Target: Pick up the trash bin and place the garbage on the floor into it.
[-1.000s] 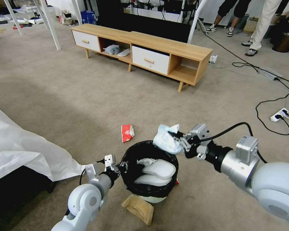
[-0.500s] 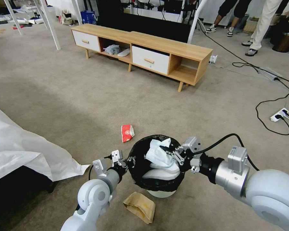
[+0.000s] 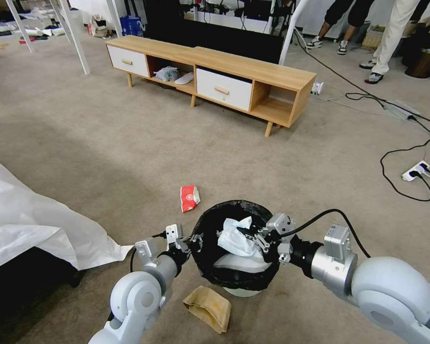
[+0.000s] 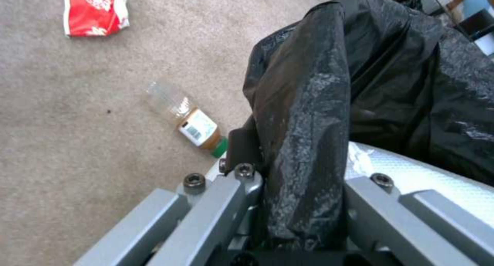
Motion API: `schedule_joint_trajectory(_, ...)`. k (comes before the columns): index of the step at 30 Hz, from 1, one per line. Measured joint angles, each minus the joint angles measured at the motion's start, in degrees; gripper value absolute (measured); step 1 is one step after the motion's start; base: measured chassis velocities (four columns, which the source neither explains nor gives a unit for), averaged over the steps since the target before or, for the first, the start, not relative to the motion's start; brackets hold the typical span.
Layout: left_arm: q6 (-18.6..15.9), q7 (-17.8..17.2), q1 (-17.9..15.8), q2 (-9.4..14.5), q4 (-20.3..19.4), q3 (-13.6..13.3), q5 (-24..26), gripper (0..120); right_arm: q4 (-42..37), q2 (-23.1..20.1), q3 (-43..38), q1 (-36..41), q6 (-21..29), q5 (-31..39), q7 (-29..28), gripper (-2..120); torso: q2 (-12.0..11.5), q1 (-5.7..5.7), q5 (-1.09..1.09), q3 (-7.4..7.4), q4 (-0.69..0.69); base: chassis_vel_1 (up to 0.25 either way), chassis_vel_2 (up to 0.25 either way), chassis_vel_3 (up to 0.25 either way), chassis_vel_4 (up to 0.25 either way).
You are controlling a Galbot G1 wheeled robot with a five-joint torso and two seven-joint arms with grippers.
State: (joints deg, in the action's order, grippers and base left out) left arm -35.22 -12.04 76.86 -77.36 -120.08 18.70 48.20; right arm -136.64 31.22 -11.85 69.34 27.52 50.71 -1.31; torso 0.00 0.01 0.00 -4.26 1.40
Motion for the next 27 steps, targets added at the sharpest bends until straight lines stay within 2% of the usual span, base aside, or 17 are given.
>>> schedule_joint_trajectory(7, -0.1, 3.9, 2.5, 1.7, -1.4, 1.2, -3.4, 0, 1.7, 0.4, 2.2, -1.1, -0.1, -0.7, 0.2, 0, 0.0, 0.00, 0.00, 0.00, 0.00, 0.000, 0.000, 0.000, 0.000)
schedule_joint_trajectory(14, 0.1, 7.6, 3.1, 1.2, -1.6, 1.2, -6.4, 0, 2.7, -0.1, 4.9, -3.5, 0.1, 0.8, -0.3, 0, 0.0, 0.00, 0.00, 0.00, 0.00, 0.000, 0.000, 0.000, 0.000)
schedule_joint_trajectory(27, 0.2, 8.0, 3.4, -0.8, -2.3, -0.4, -7.0, 0, 5.4, 0.7, 7.8, -4.8, 0.3, 0.5, -0.9, 0, 0.0, 0.00, 0.00, 0.00, 0.00, 0.000, 0.000, 0.000, 0.000)
